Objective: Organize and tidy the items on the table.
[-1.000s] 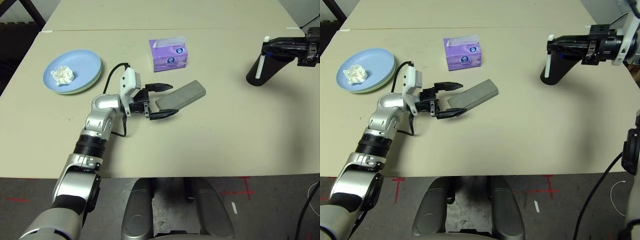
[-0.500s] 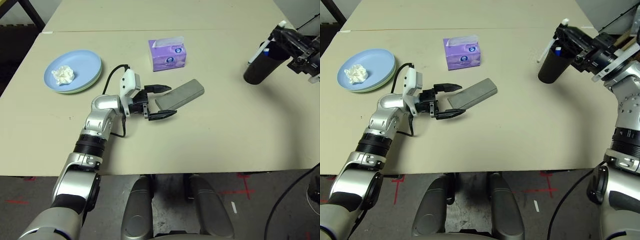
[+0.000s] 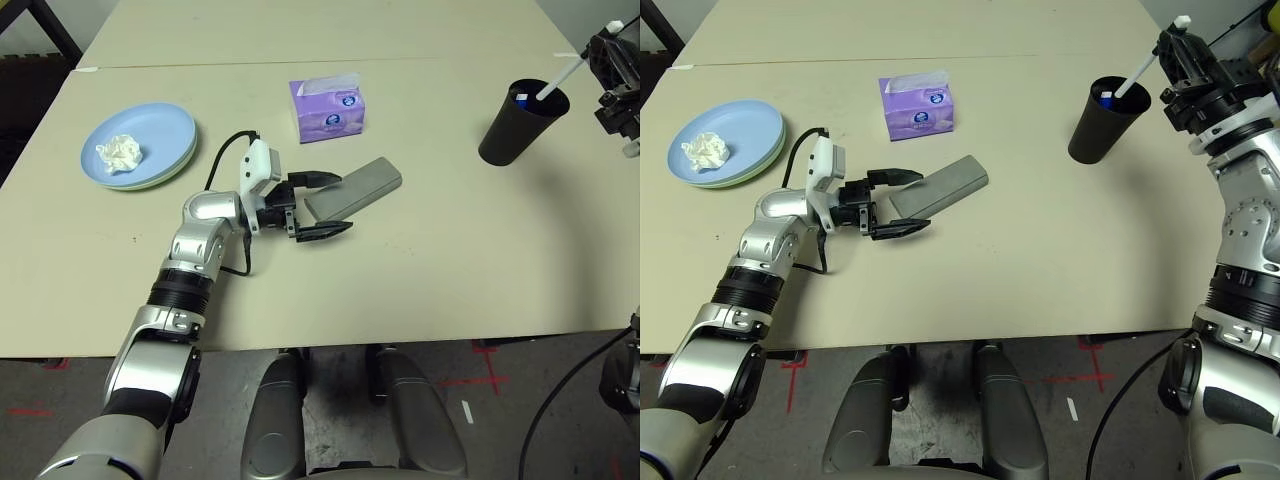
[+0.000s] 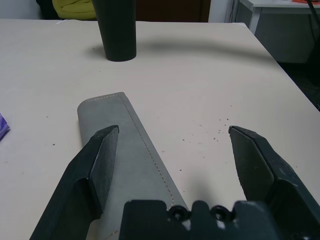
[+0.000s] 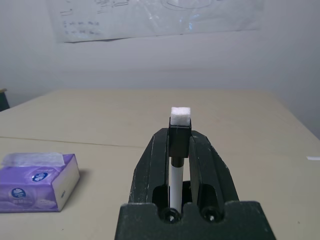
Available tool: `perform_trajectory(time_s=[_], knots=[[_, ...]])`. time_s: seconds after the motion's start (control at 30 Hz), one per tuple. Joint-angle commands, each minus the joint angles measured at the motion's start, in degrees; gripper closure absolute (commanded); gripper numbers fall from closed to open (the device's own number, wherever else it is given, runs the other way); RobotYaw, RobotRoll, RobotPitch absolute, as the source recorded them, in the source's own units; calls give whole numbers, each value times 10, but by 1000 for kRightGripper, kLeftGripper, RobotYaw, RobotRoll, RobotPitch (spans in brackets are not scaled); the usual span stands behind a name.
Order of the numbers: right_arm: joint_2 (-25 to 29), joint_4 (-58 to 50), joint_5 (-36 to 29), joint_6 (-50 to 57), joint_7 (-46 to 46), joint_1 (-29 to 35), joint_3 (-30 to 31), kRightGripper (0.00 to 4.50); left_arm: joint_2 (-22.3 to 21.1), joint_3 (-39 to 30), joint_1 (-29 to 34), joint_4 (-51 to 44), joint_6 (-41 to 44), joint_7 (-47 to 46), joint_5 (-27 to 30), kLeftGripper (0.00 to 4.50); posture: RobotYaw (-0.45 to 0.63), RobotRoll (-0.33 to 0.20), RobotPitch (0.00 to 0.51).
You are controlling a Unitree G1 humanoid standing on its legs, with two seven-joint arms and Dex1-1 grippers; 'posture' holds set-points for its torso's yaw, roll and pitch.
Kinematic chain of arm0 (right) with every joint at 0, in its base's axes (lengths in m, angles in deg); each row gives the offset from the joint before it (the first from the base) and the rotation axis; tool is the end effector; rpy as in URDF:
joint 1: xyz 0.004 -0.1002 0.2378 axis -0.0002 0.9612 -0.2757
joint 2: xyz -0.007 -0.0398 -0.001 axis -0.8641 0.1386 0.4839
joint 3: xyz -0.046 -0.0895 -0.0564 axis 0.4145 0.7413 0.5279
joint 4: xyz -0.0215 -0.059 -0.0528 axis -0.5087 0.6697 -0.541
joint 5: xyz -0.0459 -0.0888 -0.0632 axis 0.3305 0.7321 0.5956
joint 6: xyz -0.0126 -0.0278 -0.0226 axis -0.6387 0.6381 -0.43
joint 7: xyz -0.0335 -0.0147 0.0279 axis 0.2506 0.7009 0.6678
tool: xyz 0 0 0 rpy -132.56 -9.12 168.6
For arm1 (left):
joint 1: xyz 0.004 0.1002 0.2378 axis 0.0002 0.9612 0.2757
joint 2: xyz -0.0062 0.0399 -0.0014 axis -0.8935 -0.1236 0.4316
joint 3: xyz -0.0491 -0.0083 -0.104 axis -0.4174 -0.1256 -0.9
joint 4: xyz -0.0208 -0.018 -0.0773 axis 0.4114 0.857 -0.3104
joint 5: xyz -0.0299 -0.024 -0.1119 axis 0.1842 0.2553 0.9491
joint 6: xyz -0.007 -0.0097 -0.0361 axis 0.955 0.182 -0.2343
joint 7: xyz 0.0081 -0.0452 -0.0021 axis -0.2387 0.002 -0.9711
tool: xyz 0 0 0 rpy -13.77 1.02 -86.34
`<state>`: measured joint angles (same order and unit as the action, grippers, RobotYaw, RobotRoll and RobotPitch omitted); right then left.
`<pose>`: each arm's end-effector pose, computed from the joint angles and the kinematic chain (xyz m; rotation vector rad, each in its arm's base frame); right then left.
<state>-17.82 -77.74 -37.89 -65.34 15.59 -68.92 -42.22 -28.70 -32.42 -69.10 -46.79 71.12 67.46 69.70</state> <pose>0.2881 -0.3050 0.2463 0.0318 -0.4852 0.2128 0.3526 0.1915 0.1612 0.2960 -0.1912 -1.3605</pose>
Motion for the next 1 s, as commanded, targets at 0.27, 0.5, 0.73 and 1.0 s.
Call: perform_trajectory(time_s=[0.27,0.5,0.73,1.0], knots=[[-12,-13,26,2,69,24,15,4083,-7,2,5,-12,4,8,-2,0,27,0,213],[-11,-26,22,51,86,41,26,2310,-8,2,8,-17,9,9,-2,0,31,0,216],[-11,-25,26,47,83,41,35,20,-7,0,10,-20,9,5,-2,0,36,0,216],[-45,-34,13,-31,33,55,44,20,-1,-27,25,-56,16,-55,6,0,52,0,214]])
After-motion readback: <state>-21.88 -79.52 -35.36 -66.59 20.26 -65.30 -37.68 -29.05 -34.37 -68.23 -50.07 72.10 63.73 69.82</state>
